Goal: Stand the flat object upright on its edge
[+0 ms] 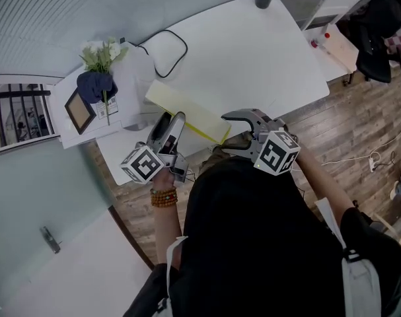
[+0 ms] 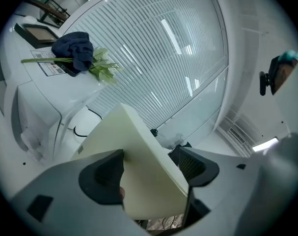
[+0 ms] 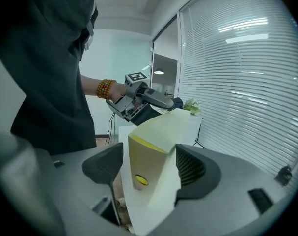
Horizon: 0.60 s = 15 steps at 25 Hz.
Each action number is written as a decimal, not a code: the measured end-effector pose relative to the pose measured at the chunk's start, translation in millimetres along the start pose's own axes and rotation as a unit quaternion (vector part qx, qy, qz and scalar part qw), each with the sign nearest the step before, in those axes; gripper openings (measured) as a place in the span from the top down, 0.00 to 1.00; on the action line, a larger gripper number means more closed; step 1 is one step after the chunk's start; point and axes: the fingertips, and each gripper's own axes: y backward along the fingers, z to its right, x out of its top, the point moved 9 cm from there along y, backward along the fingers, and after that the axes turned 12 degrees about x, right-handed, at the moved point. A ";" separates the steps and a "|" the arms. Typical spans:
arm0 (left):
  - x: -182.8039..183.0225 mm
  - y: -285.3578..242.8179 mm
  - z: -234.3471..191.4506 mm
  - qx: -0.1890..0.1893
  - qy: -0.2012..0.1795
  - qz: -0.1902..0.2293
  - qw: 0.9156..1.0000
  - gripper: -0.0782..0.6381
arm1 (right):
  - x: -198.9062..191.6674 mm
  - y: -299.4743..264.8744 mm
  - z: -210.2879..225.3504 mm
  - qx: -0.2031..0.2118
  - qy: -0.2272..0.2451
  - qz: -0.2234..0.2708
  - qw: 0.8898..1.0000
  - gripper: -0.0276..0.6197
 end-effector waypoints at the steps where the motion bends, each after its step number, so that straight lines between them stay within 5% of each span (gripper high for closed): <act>1: -0.3 -0.7 0.1 0.005 -0.004 0.000 1.000 0.40 | 0.2 -2.5 0.7 -0.008 0.001 -0.006 1.000 0.48; 15: -5.8 -7.4 -2.3 -0.015 0.025 0.002 1.000 0.46 | -0.1 8.7 21.6 -0.019 0.063 -0.054 0.996 0.51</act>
